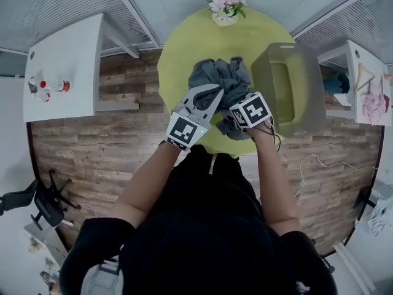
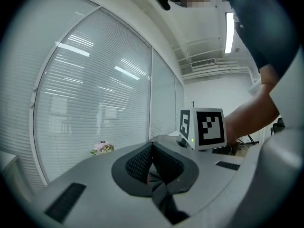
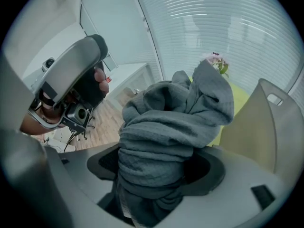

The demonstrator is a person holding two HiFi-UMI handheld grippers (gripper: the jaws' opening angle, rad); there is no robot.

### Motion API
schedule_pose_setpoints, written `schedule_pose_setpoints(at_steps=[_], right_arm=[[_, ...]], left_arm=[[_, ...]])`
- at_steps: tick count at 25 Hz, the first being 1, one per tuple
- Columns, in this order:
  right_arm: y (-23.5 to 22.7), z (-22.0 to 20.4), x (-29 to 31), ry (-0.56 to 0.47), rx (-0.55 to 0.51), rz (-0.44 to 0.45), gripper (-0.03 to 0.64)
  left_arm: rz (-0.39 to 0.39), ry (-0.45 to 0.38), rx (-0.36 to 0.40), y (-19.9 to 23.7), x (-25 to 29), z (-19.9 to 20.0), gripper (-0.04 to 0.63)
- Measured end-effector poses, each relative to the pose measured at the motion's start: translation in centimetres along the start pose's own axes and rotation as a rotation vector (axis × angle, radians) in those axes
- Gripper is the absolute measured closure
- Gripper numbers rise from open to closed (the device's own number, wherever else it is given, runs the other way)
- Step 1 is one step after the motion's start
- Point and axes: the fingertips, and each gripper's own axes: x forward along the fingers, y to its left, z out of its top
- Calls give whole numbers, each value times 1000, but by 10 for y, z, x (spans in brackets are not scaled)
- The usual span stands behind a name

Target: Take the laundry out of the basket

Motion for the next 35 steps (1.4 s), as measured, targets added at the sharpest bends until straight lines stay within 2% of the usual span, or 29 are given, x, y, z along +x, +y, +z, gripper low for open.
schedule_pose_setpoints(at_steps=[8, 13, 20, 27, 35], right_arm=[[-26, -14, 41, -51, 141, -14, 235], [-36, -18, 62, -39, 151, -26, 235], [-49, -25, 91, -37, 170, -53, 235], [-66, -31, 118, -50, 155, -107, 235], [-72, -34, 139, -28, 150, -118, 235]], left_arm=[[-23, 52, -46, 3, 13, -47, 589], [-14, 84, -66, 11, 21, -74, 589], [-21, 86, -114, 19, 38, -105, 589], [0, 117, -150, 27, 44, -128, 589], [8, 154, -180, 29, 51, -153, 589]])
